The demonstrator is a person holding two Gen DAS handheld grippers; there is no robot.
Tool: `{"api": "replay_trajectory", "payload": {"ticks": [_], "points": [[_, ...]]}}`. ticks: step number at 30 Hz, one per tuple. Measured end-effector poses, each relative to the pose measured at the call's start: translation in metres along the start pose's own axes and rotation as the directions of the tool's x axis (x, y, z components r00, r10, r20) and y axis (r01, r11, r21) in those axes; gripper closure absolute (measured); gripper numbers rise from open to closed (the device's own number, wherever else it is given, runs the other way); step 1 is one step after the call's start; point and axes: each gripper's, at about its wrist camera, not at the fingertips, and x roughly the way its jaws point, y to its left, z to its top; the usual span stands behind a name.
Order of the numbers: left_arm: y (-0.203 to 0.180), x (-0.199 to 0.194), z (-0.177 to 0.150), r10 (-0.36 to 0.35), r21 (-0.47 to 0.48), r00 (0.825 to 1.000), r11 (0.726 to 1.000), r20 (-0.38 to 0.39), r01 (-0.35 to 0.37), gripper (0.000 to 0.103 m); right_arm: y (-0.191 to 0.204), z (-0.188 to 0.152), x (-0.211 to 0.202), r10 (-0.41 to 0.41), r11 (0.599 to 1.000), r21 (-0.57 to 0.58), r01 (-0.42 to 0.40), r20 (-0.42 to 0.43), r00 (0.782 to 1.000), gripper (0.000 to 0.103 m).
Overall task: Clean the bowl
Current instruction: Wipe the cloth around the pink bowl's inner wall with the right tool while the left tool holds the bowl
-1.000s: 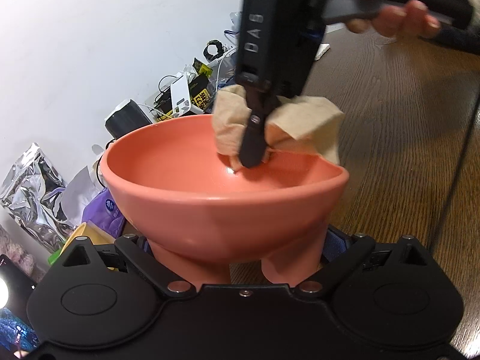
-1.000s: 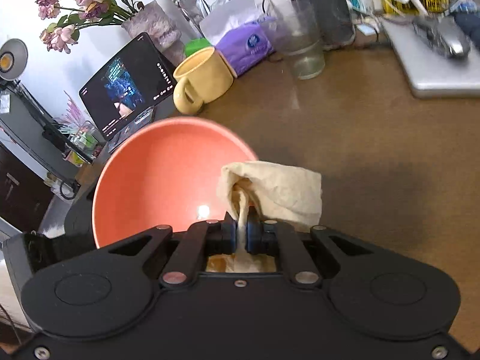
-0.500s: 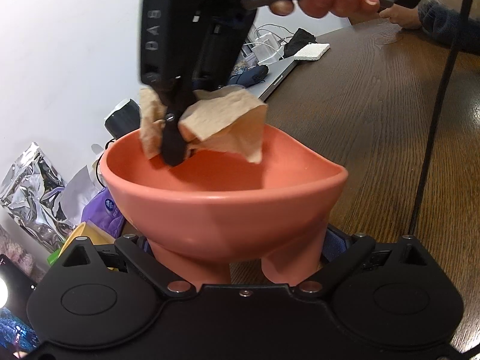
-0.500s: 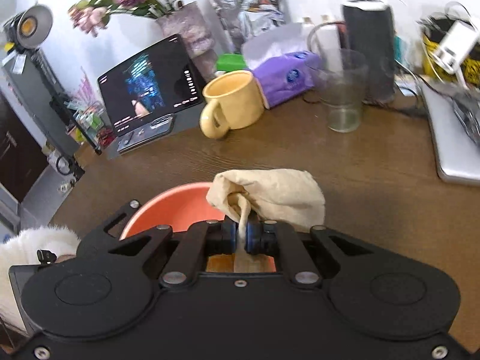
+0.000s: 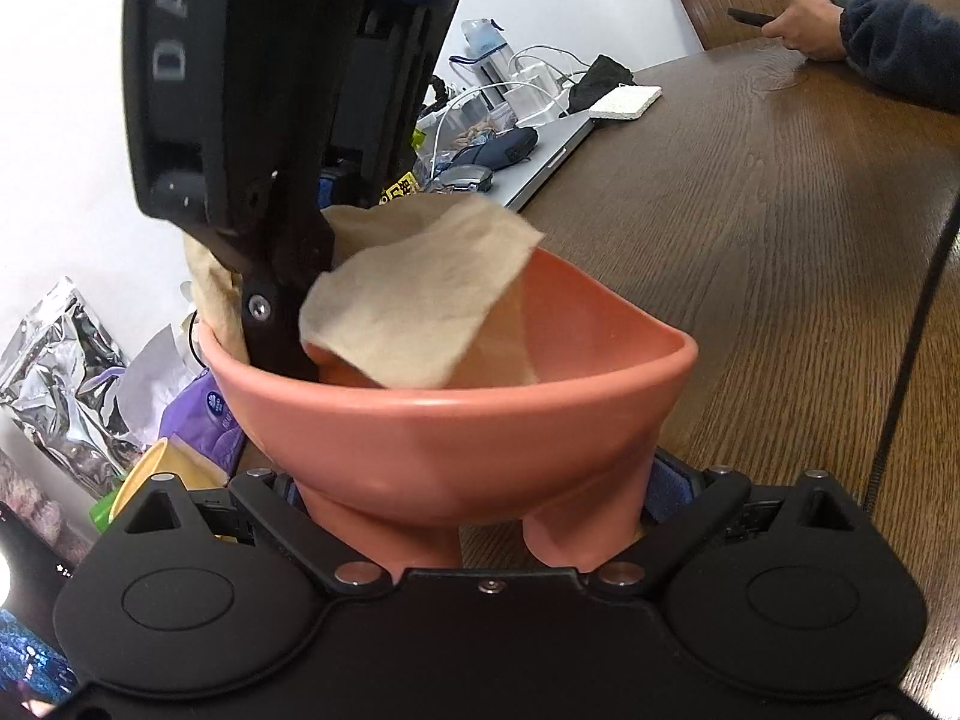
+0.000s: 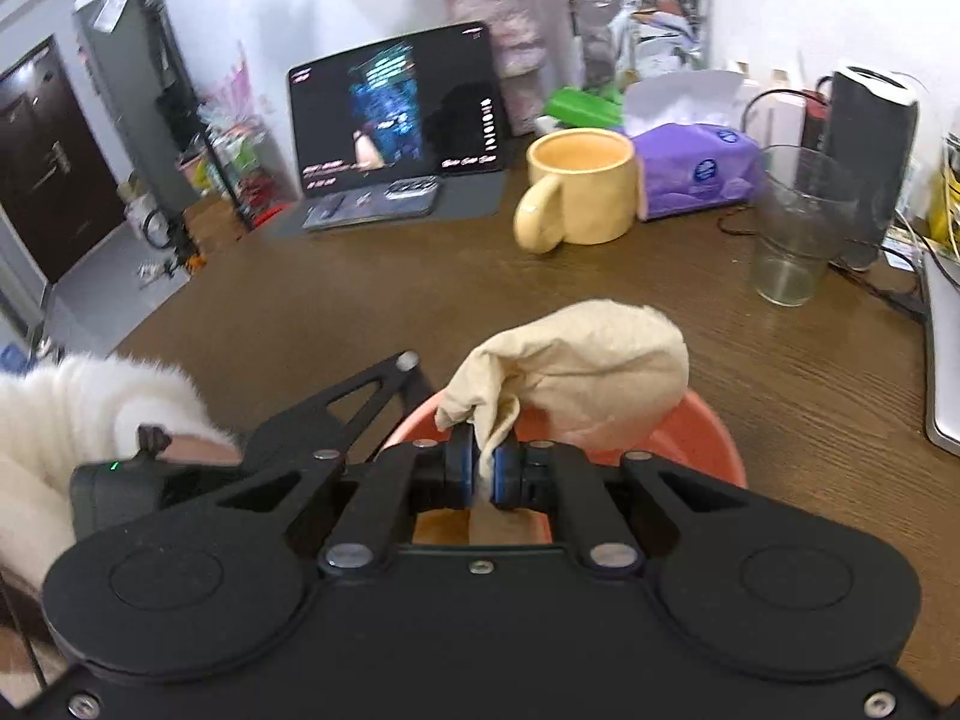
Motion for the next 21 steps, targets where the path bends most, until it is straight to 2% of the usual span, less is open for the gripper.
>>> {"api": "replay_trajectory", "payload": {"ticks": [12, 18, 21], "points": [[-0.003, -0.001, 0.0, 0.003, 0.007, 1.0, 1.0, -0.003, -0.003, 0.006, 0.035, -0.024, -0.005, -0.02, 0.994, -0.11, 0.007, -0.117, 0.993, 0.095], [-0.006, -0.001, 0.001, 0.003, 0.017, 1.0, 1.0, 0.0, -0.003, 0.006, 0.045, -0.036, -0.007, -0.094, 0.984, -0.167, 0.064, -0.176, 0.98, 0.095], [-0.009, -0.002, 0.001, 0.008, 0.03, 1.0, 1.0, 0.007, -0.008, 0.006, 0.044, -0.039, -0.007, -0.104, 0.983, -0.169, 0.071, -0.19, 0.976, 0.095]]}}
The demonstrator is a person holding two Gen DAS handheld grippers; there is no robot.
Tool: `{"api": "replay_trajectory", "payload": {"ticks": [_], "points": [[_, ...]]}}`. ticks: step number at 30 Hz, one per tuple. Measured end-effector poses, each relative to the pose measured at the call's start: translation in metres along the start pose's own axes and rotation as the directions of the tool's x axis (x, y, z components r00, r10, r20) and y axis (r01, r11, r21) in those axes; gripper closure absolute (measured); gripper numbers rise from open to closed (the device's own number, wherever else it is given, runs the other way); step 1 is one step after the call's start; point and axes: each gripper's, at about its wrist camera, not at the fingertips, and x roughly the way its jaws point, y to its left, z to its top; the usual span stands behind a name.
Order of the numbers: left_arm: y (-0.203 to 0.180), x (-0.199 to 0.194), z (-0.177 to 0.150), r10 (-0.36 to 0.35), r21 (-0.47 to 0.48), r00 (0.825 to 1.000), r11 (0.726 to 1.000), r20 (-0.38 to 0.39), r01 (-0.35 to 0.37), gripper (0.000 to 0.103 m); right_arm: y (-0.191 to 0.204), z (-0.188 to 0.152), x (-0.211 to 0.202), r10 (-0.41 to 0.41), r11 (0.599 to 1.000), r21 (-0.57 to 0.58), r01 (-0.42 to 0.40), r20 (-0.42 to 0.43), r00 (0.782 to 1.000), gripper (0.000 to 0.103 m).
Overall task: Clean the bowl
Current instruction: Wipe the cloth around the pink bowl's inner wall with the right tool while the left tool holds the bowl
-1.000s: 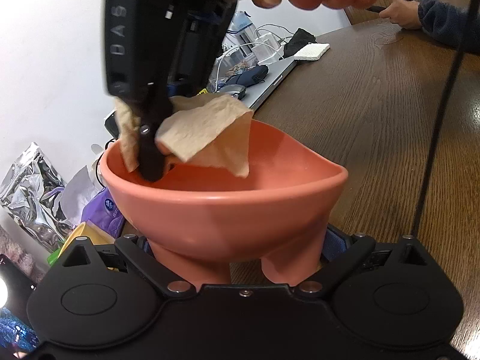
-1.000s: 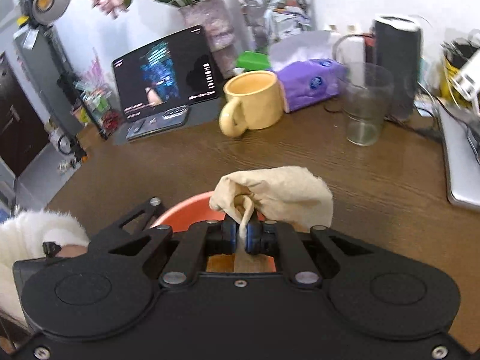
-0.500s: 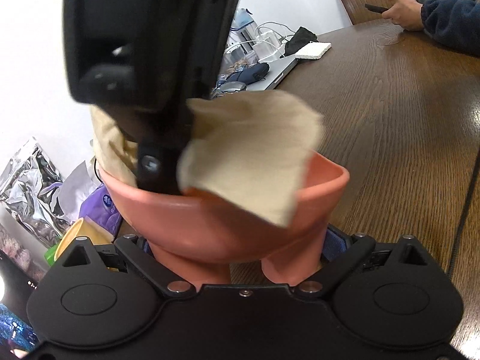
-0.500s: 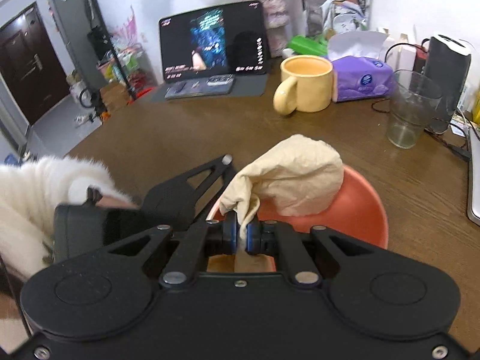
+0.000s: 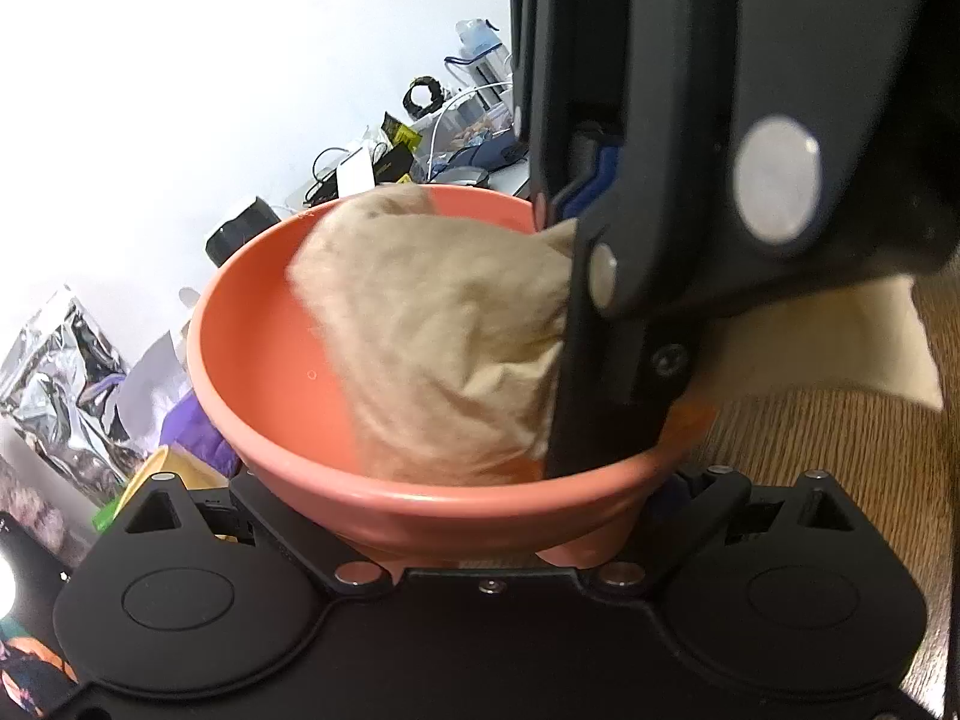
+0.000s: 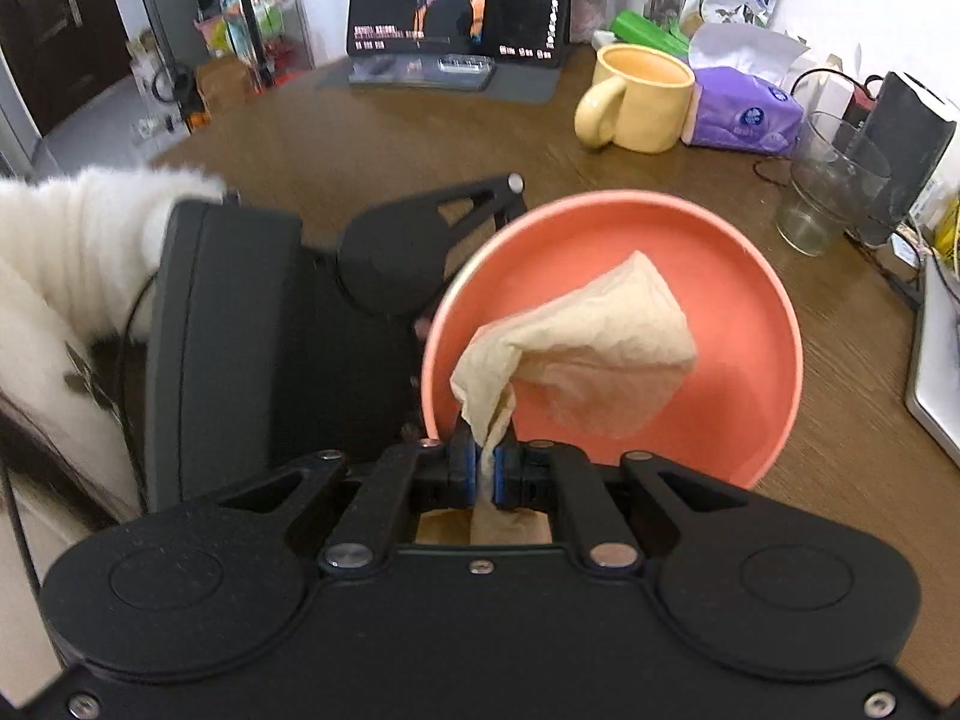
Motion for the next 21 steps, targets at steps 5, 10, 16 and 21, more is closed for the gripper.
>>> {"api": "replay_trajectory", "payload": {"ticks": [5, 10, 16, 21], "points": [[0.0, 0.0, 0.0, -0.004, -0.004, 1.0, 1.0, -0.002, 0.004, 0.006, -0.004, -0.006, 0.003, -0.034, 0.999, -0.014, 0.034, -0.04, 0.999, 0.095], [-0.001, -0.001, -0.001, -0.002, 0.0, 1.0, 1.0, 0.0, 0.002, 0.006, -0.015, -0.015, 0.004, -0.055, 0.998, 0.018, 0.056, -0.046, 0.997, 0.095], [-0.002, -0.001, -0.002, -0.001, 0.006, 1.0, 1.0, 0.006, 0.001, 0.006, -0.037, -0.023, 0.004, -0.081, 0.992, 0.09, 0.084, -0.034, 0.996, 0.095], [-0.001, -0.002, -0.003, -0.004, 0.005, 1.0, 1.0, 0.006, 0.004, 0.006, -0.051, -0.024, 0.008, -0.104, 0.988, 0.114, 0.106, -0.024, 0.994, 0.095]]}}
